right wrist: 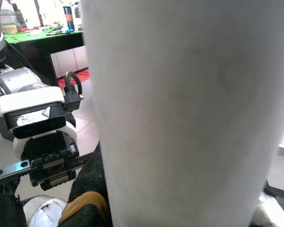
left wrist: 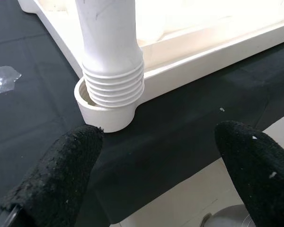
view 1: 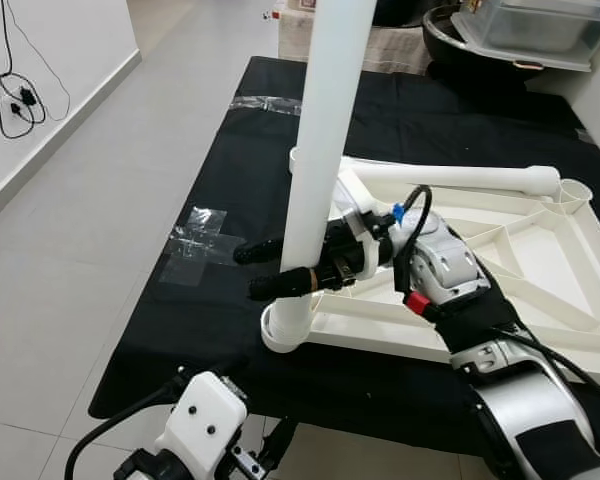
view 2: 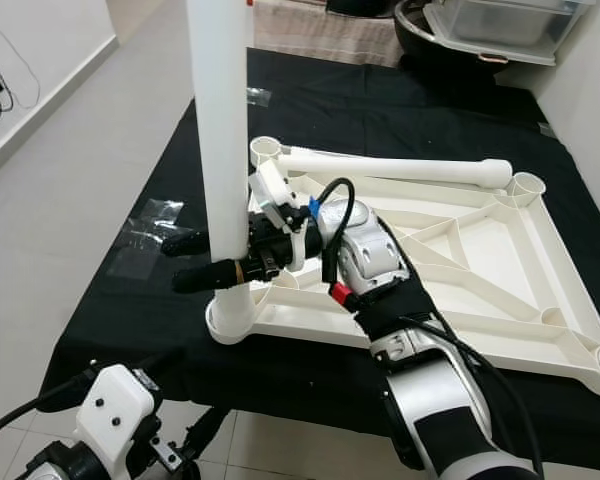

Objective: Building children table

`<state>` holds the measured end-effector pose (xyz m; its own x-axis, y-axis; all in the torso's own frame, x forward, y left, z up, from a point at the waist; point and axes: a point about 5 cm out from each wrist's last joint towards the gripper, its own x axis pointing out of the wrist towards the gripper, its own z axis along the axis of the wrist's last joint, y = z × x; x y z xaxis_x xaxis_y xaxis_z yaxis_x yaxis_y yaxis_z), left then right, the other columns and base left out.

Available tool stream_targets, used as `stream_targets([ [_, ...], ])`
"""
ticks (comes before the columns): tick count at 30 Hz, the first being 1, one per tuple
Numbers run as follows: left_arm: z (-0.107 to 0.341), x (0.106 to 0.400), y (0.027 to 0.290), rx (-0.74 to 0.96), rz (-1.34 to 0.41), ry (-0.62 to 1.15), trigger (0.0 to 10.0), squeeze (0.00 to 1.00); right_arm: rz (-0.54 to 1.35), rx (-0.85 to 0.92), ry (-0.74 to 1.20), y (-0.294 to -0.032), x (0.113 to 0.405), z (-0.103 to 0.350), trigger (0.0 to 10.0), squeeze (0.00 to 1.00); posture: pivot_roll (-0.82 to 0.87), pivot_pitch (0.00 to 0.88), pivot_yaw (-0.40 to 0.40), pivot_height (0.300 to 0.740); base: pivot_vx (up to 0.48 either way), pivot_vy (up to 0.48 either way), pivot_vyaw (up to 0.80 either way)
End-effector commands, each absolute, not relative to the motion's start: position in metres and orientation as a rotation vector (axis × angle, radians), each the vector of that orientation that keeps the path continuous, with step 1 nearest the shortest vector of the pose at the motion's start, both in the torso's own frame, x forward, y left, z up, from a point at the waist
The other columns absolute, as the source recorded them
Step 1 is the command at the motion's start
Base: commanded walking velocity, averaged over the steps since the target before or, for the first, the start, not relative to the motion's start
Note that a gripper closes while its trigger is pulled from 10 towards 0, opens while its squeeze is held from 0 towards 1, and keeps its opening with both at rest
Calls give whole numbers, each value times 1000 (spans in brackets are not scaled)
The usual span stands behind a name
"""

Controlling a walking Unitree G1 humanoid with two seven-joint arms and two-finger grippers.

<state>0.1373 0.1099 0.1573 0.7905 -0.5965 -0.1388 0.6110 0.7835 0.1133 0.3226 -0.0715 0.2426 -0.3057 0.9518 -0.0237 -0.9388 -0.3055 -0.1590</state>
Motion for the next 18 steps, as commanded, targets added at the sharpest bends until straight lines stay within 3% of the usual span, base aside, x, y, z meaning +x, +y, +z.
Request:
stream_targets([
  [1,153,136,109,162,-655,112,10000,0,1919,-121,-100,-69,319,234,10000,0,182,189,-109,740,0,0,0],
  [18,152,134,107,161,-640,107,10000,0,1849,-147,-117,-66,329,237,10000,0,184,194,-118,740,0,0,0],
])
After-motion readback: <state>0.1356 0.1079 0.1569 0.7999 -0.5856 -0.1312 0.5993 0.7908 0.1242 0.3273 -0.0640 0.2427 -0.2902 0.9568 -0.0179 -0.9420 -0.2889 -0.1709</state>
